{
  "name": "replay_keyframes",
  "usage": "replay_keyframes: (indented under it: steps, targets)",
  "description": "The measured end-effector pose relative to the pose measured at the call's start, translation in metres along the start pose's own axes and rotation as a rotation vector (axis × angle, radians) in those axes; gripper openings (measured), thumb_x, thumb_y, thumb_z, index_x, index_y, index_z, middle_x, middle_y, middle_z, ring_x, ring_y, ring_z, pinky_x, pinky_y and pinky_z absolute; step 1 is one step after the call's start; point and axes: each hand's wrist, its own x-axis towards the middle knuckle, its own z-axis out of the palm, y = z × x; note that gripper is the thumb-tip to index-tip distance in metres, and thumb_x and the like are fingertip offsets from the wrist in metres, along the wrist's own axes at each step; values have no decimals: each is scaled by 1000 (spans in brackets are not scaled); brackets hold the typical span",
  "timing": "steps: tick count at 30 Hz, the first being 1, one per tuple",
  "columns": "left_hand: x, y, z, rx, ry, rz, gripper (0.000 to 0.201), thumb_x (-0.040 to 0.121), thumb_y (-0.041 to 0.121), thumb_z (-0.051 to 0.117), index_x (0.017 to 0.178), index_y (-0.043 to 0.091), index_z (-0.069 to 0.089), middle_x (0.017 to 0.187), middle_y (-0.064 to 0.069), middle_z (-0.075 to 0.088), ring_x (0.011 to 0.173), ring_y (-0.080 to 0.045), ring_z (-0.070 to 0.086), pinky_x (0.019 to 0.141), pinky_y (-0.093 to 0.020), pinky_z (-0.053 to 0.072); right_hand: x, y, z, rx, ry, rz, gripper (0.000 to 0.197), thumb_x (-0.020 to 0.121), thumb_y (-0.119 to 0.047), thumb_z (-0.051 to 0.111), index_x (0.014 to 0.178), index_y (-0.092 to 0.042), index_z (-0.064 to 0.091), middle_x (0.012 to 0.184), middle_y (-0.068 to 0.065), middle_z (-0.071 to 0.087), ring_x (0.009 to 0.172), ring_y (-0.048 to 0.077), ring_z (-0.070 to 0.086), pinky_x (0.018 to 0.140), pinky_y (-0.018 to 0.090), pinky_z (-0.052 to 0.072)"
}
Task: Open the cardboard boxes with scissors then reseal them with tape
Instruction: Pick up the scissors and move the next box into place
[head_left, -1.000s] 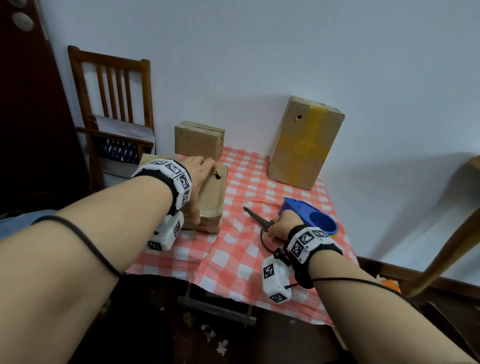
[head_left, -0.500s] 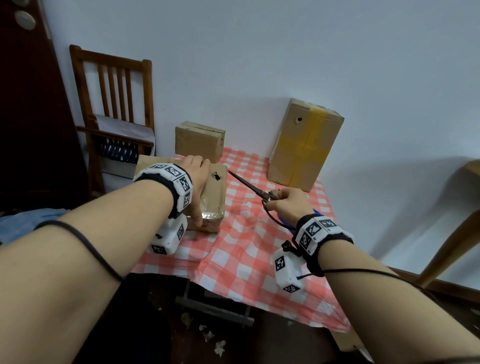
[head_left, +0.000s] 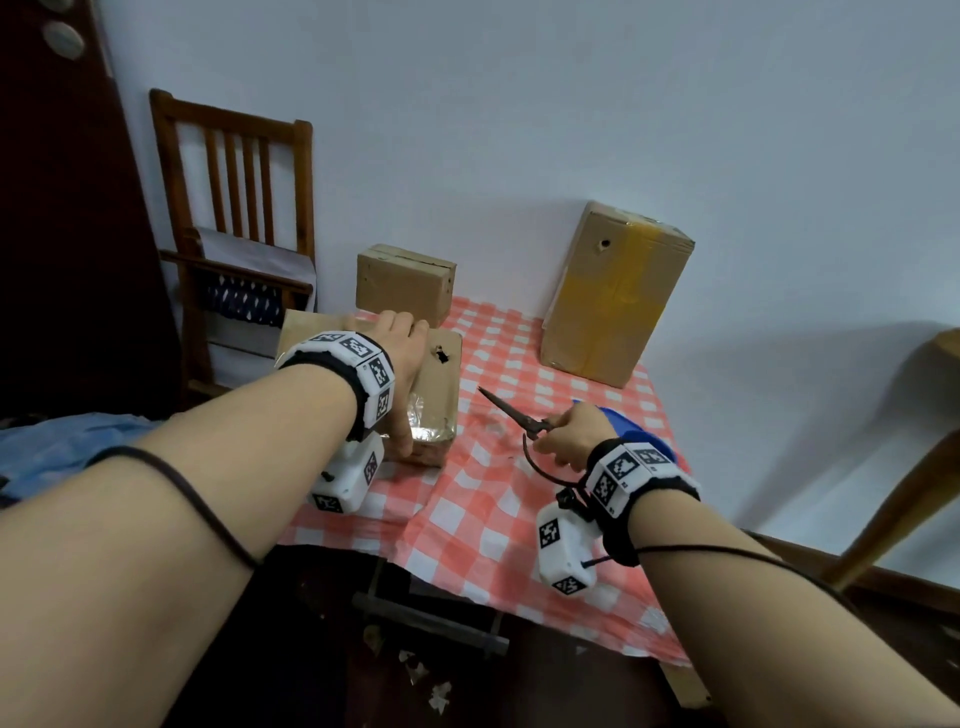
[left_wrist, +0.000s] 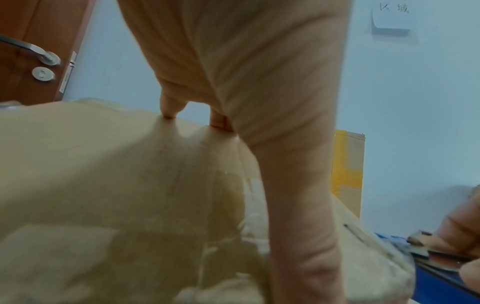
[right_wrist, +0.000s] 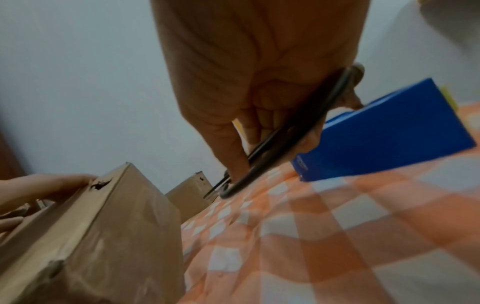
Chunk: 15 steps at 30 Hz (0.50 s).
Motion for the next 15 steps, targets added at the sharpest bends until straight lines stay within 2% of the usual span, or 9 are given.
replay_keyframes:
  steps: [3,6,10,13,15]
  targets:
    - [3,-3,0,-14,-13,6,145,26,68,85,141,8,21,136,-6,32,128,-24,31,98,-50,37,-1,-5,2,197,97,-26,16,83,-17,66,70,-11,60,59,1,50,51,14,44,47,22,34]
    - [7,-6,0,-42,-30,13,149,21,71,83,141,9,21,135,-6,32,127,-24,31,97,-50,38,-7,-15,-11,368,212,-148,14,82,-17,67,73,-10,59,61,-3,51,58,14,46,52,23,34]
    - [11,-7,1,-44,-37,23,148,19,72,82,139,9,23,132,-6,34,124,-24,33,95,-46,40,-12,-28,-34,110,136,-221,9,77,-19,71,77,-13,64,63,-5,54,60,13,48,52,23,35]
    - [12,-7,2,-35,-38,10,148,20,74,81,139,8,24,132,-7,34,124,-24,34,97,-43,40,-15,-37,-47,-76,110,-223,14,76,-25,72,70,-14,66,62,-1,52,60,17,46,54,25,35]
    - [13,-7,3,-35,-39,3,148,20,74,80,140,7,23,134,-8,34,124,-25,34,99,-44,42,-19,-48,-54,-180,110,-253,18,75,-28,71,72,-10,71,64,2,52,61,19,46,55,26,36]
